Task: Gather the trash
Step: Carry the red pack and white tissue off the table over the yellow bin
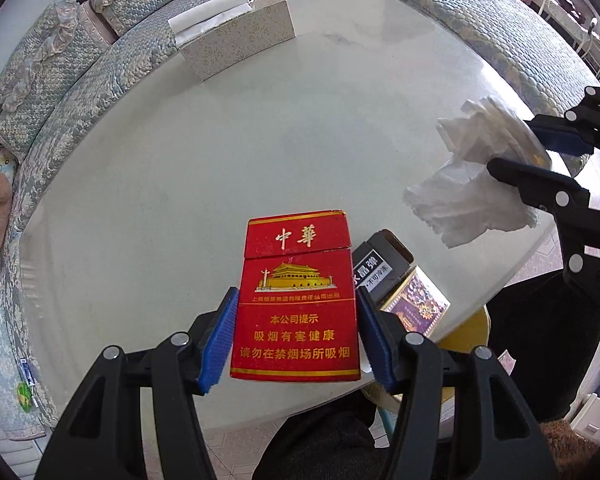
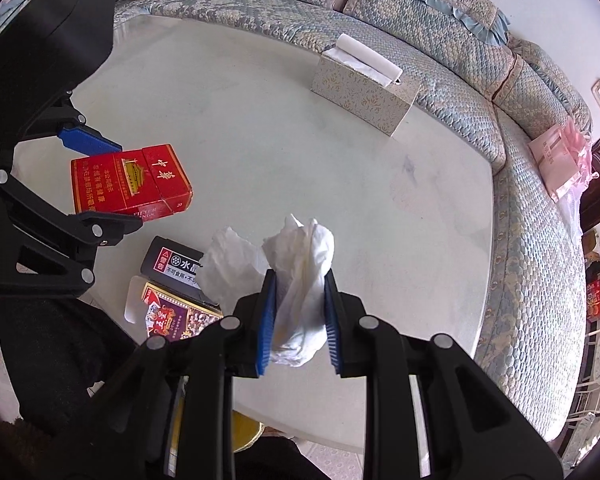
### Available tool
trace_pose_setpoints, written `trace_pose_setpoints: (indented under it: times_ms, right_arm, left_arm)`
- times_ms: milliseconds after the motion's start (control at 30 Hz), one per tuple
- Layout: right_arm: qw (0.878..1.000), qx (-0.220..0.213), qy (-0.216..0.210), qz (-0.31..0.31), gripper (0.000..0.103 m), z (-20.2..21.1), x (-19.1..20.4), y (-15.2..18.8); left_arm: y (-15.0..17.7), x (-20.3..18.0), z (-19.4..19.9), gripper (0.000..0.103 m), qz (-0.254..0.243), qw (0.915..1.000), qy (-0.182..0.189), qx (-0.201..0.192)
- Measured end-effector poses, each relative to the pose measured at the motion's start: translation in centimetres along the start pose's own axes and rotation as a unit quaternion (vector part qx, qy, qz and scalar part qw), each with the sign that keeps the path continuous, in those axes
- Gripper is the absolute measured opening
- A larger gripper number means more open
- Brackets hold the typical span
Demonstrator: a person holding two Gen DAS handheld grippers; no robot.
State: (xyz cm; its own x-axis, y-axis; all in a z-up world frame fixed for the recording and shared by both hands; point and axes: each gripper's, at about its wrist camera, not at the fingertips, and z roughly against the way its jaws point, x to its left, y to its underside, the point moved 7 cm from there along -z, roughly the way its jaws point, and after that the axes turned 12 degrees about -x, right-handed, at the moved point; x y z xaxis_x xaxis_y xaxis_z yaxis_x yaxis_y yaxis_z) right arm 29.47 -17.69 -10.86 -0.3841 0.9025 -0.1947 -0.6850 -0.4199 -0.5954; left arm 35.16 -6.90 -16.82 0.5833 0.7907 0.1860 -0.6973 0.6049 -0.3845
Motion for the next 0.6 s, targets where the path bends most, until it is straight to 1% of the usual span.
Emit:
trace_pose_setpoints:
  times_ms: [100, 167, 300, 367, 433, 533, 600]
  right_arm:
    - [1.000, -0.004, -0.001, 0.004, 0.023, 1.9, 1.1, 1.0]
    - [1.000, -0.005, -0.002, 0.008, 0.023, 2.8, 1.9, 1.8]
    - [1.000, -0.007, -0.006, 0.018, 0.023, 4.8, 3.6, 3.4]
    - [1.000, -0.008, -0.008, 0.023, 0.023, 5.8, 4.4, 4.3]
    - [1.000, -0.008, -0.011, 0.029, 0.023, 6.6, 5.2, 5.1]
    - [0.999, -0.007, -0.016, 0.034, 0.023, 7.6, 6.3, 6.4]
    - [0.999, -0.005, -0.017, 0.033, 0.023, 8.2, 6.8, 7.4]
  left_arm:
    - [2.1, -0.9, 1.7, 0.056, 0.011, 0.9999, 0.003, -0.005]
    - [3.5, -1.5, 2.4, 0.056, 0.010, 0.9999, -0.001, -0.009]
    - [6.3, -3.4, 3.7, 0.056, 0.009, 0.9999, 0.003, -0.010]
    - [7.4, -4.3, 4.4, 0.056, 0.008, 0.9999, -0.001, -0.015]
    - [8.6, -5.3, 4.8, 0.056, 0.007, 0.9998, 0.006, -0.015]
    - [10.1, -6.5, 5.4, 0.056, 0.005, 0.9998, 0.001, -0.019]
    - [11.0, -7.3, 5.8, 0.056, 0.001, 0.9998, 0.005, -0.020]
